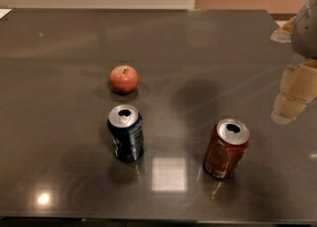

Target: Move coke can near apple

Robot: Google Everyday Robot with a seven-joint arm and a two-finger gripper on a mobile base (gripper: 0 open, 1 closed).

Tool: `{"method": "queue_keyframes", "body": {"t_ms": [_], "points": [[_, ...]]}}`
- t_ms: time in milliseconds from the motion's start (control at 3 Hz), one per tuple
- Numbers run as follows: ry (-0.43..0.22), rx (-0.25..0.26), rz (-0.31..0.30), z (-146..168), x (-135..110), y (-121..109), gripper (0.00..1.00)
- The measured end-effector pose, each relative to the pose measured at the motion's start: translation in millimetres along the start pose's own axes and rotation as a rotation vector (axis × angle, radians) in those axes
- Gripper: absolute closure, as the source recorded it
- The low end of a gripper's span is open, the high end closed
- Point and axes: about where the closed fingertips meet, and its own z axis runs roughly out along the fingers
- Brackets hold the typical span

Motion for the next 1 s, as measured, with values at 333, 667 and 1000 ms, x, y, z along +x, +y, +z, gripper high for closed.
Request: {"method": "queue_keyframes", "body": {"t_ms": [333, 667, 1000], "points": [[0.000, 0.000, 0.000, 0.0, 0.0, 0.0, 0.00], [-0.039, -0.020, -0.008, -1.1, -1.6, 9.3, 0.00], [-0.117, -0.058, -0.040, -5.1, -10.8, 32.3, 0.00]]}}
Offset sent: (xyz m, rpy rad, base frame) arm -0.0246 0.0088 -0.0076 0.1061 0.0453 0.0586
